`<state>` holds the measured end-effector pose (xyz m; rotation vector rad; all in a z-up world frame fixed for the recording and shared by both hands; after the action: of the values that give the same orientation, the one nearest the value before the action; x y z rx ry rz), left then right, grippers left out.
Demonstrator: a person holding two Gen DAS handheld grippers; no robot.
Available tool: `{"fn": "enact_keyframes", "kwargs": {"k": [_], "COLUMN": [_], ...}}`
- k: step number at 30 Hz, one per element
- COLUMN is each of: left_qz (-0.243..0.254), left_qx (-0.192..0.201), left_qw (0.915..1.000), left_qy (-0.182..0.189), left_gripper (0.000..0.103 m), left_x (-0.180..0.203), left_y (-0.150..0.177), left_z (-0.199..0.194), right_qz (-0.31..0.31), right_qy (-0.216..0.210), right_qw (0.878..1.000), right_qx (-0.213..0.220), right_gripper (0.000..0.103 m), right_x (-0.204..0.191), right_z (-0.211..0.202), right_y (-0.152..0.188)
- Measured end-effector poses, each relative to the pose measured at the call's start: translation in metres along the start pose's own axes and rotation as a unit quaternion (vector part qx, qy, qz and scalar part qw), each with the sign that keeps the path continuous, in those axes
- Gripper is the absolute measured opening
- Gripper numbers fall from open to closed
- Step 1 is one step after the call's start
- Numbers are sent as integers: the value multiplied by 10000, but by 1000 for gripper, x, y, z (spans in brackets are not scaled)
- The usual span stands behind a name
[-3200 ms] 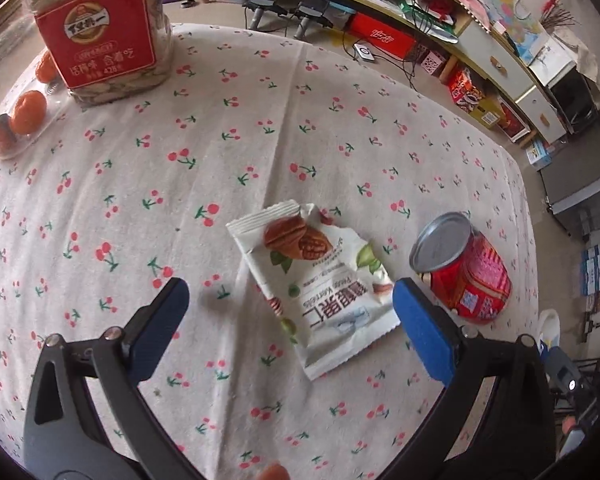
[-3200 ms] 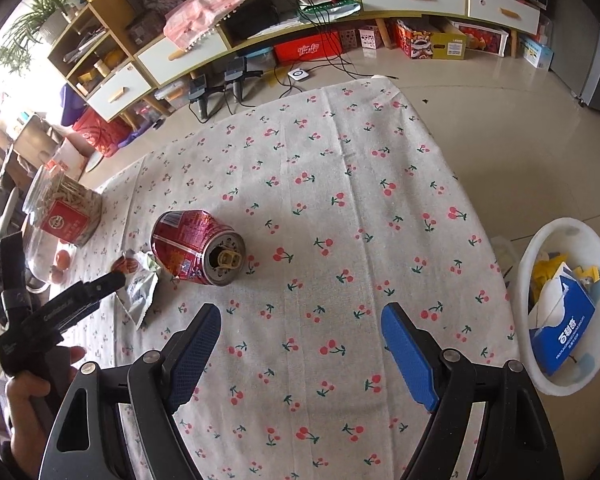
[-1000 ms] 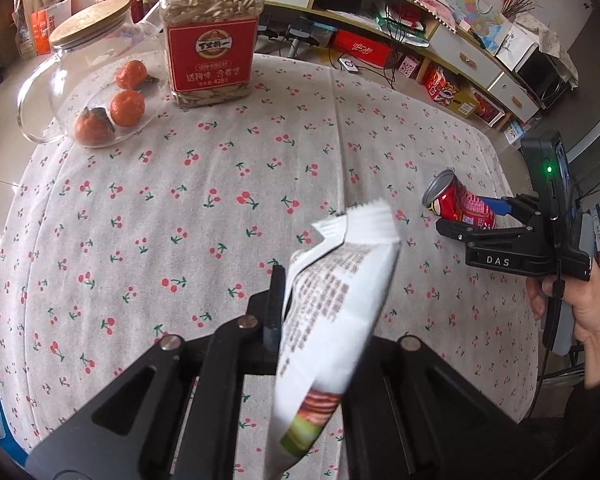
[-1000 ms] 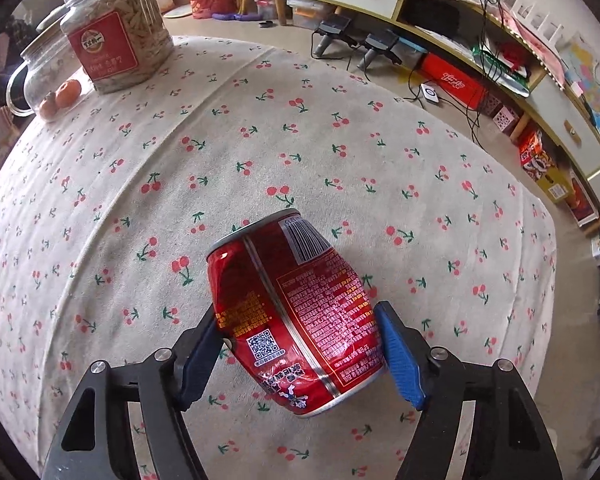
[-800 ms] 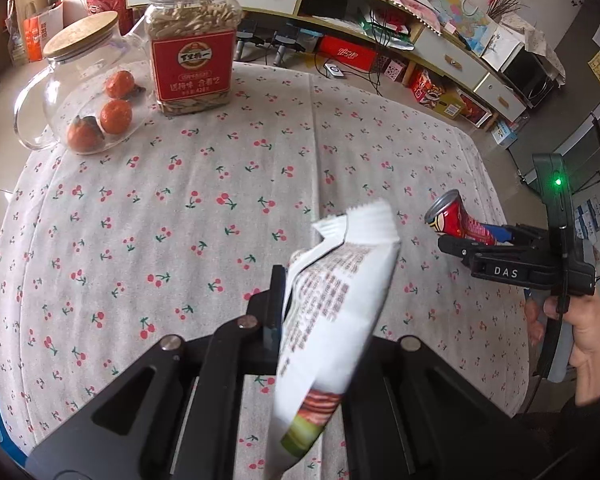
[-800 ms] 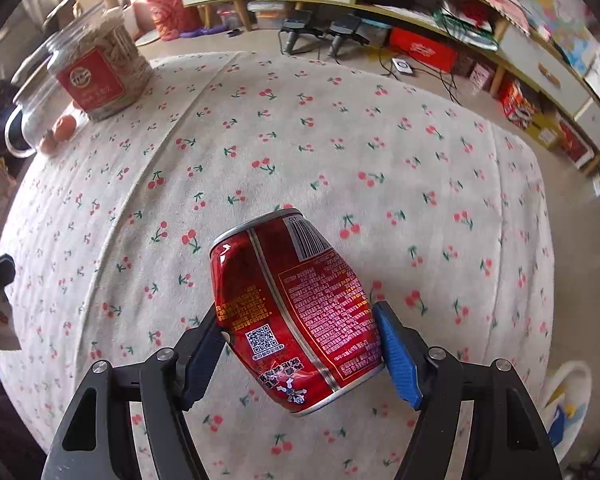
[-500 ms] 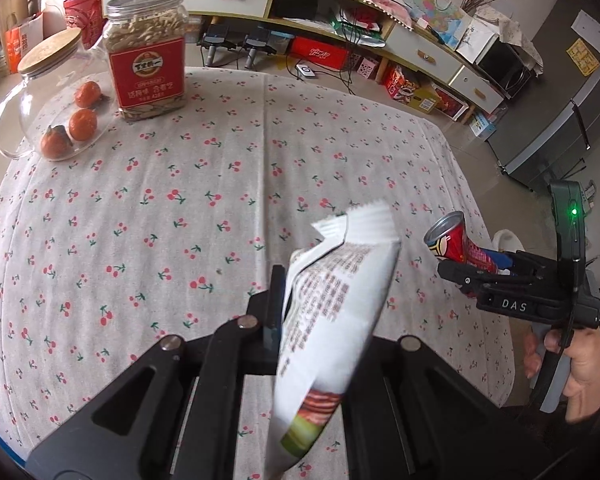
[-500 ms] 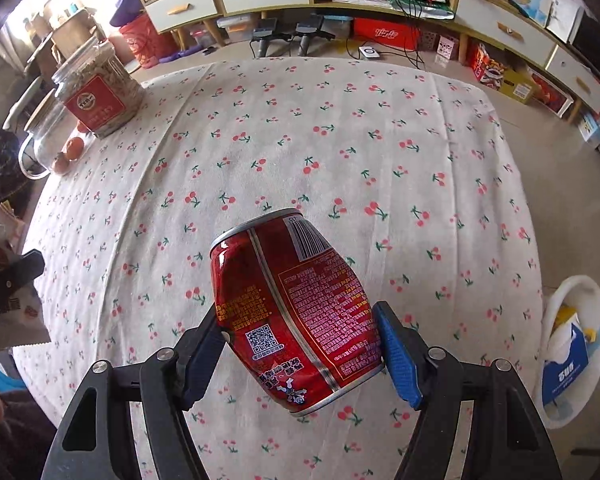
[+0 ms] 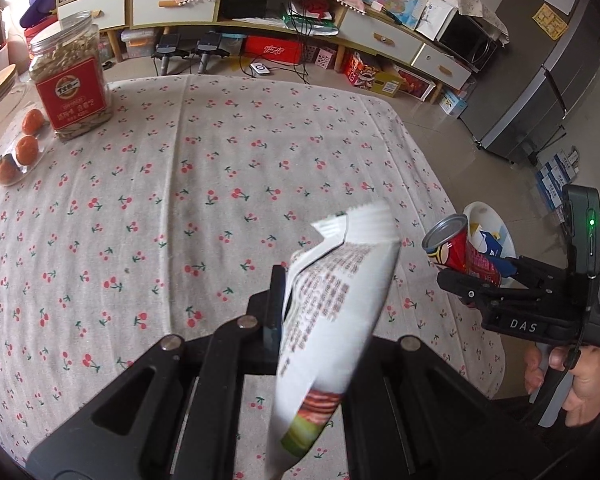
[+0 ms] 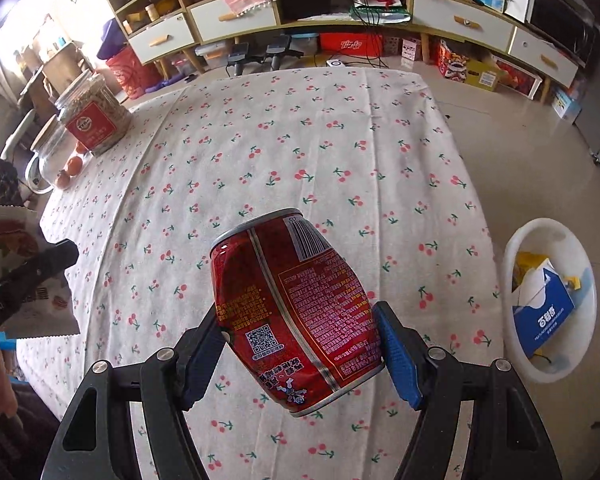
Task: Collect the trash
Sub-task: 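Carry the can and snack bag over the white bin and open both tools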
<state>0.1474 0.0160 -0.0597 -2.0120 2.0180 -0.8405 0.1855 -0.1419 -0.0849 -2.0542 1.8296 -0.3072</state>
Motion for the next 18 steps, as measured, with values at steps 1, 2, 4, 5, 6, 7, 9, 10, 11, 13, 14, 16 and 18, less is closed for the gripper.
{"fn": "enact_keyframes", "kwargs": {"k": [1, 2, 4, 5, 6, 7, 9, 10, 11, 13, 14, 16, 18], "left_qz": [47, 89, 153, 179, 210, 247, 336, 382, 428, 511, 553, 622, 713], "left_qx": [1, 3, -6, -16, -28, -34, -36, -43, -67, -128, -154, -189, -227], "left_qw": [10000, 10000, 9999, 9998, 9997, 9996, 9994, 9992, 9990, 9985, 9982, 9975, 9966], "left_qy": [11, 22, 62, 87, 109, 127, 122, 123, 130, 160, 193, 269, 338], "left_gripper": [6, 6, 6, 6, 6, 6, 6, 6, 6, 6, 6, 6, 6], "left_x": [4, 8, 17, 21, 25, 29, 40, 47, 53, 68, 75, 91, 107], "left_y": [0, 0, 1, 1, 0, 0, 1, 2, 3, 4, 3, 4, 4], "left_z": [1, 3, 6, 7, 9, 11, 15, 18, 22, 30, 34, 40, 47], "right_qz": [40, 84, 235, 295, 389, 483, 717, 836, 973, 1258, 1381, 1640, 1894], "right_qy": [1, 1, 21, 43, 81, 106, 142, 170, 209, 303, 358, 478, 552], "right_qw": [10000, 10000, 9997, 9995, 9991, 9986, 9970, 9960, 9946, 9910, 9892, 9847, 9797], "right_qx": [19, 34, 83, 105, 143, 176, 247, 281, 311, 336, 337, 344, 368], "right_gripper": [74, 74, 73, 74, 74, 74, 74, 74, 74, 74, 74, 74, 74], "right_x": [6, 11, 30, 37, 50, 61, 86, 98, 112, 143, 156, 183, 210], "right_z": [-2, -4, -11, -13, -17, -21, -28, -31, -34, -38, -40, -41, -43], "right_y": [2, 3, 6, 7, 9, 10, 11, 13, 15, 21, 23, 29, 35]}}
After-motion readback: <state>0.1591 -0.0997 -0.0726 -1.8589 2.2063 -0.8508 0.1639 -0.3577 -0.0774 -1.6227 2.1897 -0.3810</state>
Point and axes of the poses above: each gripper's, at about its wrist camera, not at the fingertips, and z roughly the way its jaws point, x to its right, y to its underside, the point moved 5 cm from there along z, roughly the way its jaws point
